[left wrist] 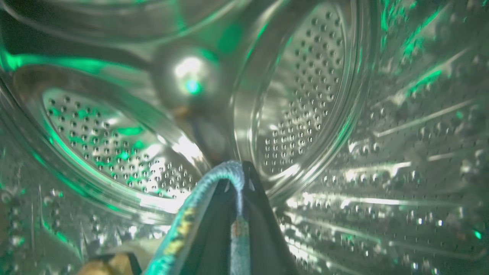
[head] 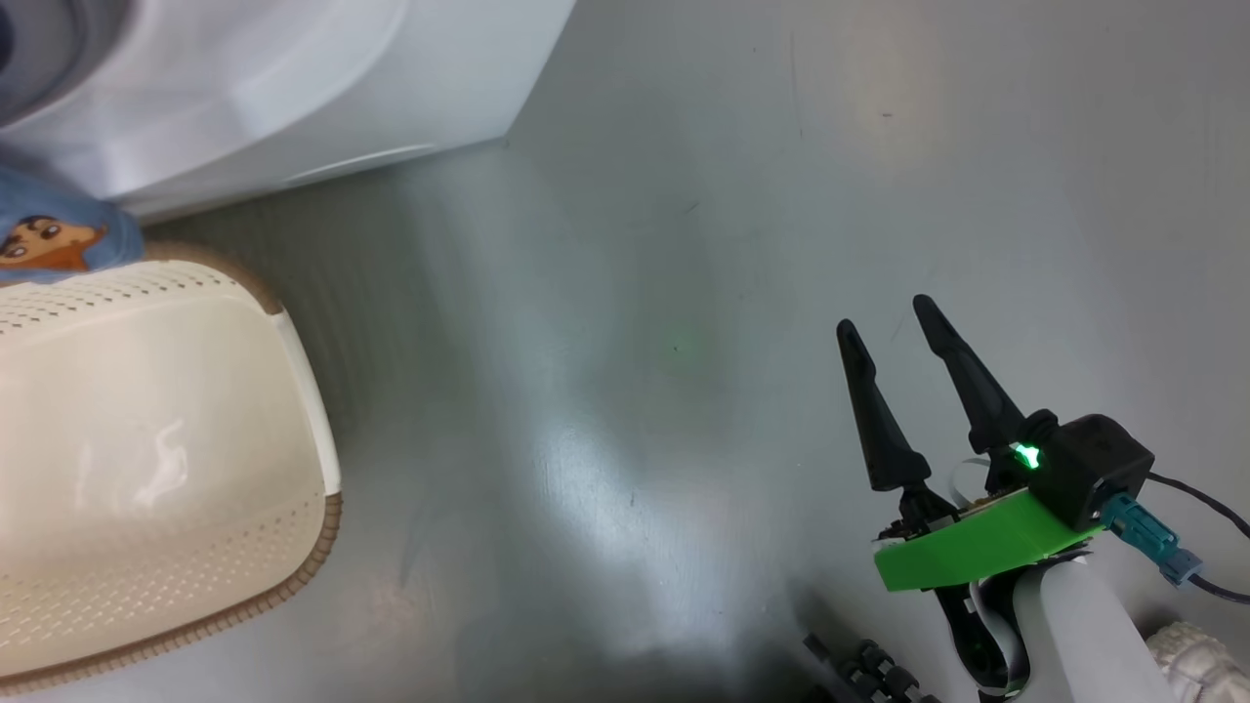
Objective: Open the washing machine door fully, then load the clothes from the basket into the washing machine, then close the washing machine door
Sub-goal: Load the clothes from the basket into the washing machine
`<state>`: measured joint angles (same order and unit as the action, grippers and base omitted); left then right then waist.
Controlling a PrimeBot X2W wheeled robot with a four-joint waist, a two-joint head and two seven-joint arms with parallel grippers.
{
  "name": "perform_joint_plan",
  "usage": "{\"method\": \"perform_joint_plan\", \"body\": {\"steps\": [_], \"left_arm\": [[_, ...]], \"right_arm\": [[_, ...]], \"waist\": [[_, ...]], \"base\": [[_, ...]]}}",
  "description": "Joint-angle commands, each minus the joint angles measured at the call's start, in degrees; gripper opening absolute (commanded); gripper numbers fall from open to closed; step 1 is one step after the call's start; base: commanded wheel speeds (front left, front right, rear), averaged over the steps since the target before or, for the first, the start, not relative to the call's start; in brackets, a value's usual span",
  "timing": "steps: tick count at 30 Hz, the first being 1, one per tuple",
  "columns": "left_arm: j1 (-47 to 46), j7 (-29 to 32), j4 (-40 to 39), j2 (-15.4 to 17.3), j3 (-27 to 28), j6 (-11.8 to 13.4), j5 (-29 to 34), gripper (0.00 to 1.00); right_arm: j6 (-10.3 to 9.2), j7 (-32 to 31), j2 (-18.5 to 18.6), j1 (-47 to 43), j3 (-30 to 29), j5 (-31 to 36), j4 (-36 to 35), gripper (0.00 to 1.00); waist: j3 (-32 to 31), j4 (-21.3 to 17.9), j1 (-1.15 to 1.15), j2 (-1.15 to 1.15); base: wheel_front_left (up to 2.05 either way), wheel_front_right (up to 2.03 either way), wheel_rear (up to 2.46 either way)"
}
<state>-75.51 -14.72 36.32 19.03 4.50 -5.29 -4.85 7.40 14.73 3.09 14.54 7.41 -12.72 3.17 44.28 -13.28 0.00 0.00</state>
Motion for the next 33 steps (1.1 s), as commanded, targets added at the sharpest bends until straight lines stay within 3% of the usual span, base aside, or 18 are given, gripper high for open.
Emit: {"method": "perform_joint_plan", "body": {"steps": [1,16,33], "left_arm": [[1.88,-0.27,0.3,2.24,0.66,0.1,-0.26,1.0],[8.65,-0.28,3.22,-1.06,0.74,0.39,-0.96,1.0],[22.21,-0.28,-2.6,-5.03,2.37,-0.1,-2.98,1.0]], "right_arm": [[0.09,0.27,-0.13,-0.32,1.46,-0.43,-0.66,1.0],[0.09,0.27,0.21,-0.63,0.5,-0.38,-0.33,1.0],[0.09,0.27,1.18,-3.11,0.28,-0.72,1.6,1.0]], "waist": [[-0.46,0.28,0.0,0.0],[-6.51,3.14,0.0,0.0],[-15.64,6.74,0.0,0.0]], "base": [[0.0,0.0,0.0],[0.0,0.0,0.0],[0.0,0.0,0.0]]}}
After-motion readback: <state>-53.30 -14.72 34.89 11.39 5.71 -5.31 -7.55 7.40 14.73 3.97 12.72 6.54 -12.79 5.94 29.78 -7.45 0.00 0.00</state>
